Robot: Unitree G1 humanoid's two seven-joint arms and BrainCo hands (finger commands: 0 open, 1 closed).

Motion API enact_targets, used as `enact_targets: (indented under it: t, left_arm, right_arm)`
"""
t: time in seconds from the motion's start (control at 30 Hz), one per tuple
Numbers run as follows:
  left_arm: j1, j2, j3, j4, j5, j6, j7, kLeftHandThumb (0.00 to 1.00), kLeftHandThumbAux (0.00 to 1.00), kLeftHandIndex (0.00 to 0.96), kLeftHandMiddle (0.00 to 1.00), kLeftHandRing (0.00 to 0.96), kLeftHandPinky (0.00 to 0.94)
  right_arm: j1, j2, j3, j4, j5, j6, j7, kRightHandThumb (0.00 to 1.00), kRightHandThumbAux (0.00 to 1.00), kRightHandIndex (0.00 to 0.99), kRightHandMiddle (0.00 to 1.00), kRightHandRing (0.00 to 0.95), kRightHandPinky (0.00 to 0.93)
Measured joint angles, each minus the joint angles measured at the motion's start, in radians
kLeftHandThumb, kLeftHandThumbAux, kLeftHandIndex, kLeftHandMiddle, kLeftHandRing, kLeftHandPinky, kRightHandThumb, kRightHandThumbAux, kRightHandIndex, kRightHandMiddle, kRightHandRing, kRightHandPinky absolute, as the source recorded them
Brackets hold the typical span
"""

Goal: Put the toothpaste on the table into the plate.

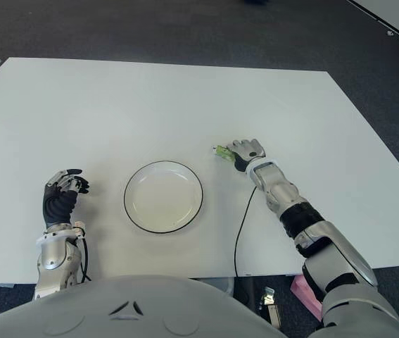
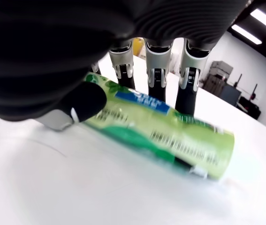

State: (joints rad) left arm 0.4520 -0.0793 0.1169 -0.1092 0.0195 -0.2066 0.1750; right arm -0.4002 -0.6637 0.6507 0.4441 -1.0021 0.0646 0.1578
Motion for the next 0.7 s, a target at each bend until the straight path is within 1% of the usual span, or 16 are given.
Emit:
enact_targets:
  t: [0.07,0.17,0.2,0.23,0.3,0.53,0.7]
  left_arm:
    - [0.000,0.000,0.000,-0.003,0.000,0.003,0.000,0.699,0.721,0.435,0.605,0.586,0.565]
    - [0.000,-0.001,0.000,-0.004,0.000,0.004,0.000,0.698,0.721,0.435,0.608,0.588,0.571]
    - [0.000,-0.001,0.000,-0.004,0.000,0.004,0.000,0.698,0.722,0.435,0.612,0.591,0.573]
    - [0.000,-0.001,0.000,-0.004,0.000,0.004,0.000,0.698,0.722,0.435,0.613,0.592,0.573]
    - [0.000,-0.002,0.000,-0.004,0.001,0.005,0.000,0.697,0.722,0.435,0.622,0.599,0.579]
    - [0.000,-0.003,0.001,-0.004,0.000,0.008,0.000,0.697,0.722,0.435,0.629,0.603,0.578]
    - [-0.001,-0.003,0.001,-0.004,-0.002,0.008,0.000,0.699,0.721,0.436,0.619,0.601,0.590]
  right_arm:
    - [0.001,0.000,-0.007,-0.005,0.020,0.000,0.013,0.916,0.433,0.285,0.388,0.483,0.520]
    - [0.005,-0.001,-0.013,-0.013,0.040,0.000,0.027,0.891,0.448,0.361,0.436,0.494,0.514]
    - [0.007,-0.001,-0.016,-0.015,0.047,0.000,0.028,0.836,0.537,0.385,0.454,0.497,0.511]
    - [0.009,-0.001,-0.018,-0.016,0.053,-0.001,0.028,0.816,0.569,0.394,0.461,0.498,0.510]
    - [0.012,-0.001,-0.024,-0.017,0.065,-0.003,0.028,0.837,0.628,0.426,0.460,0.512,0.521]
    - [0.024,0.009,-0.051,-0.013,0.099,-0.010,0.017,0.853,0.662,0.443,0.482,0.582,0.575]
    - [0.033,0.018,-0.076,-0.010,0.119,-0.016,0.009,0.856,0.663,0.438,0.507,0.648,0.646]
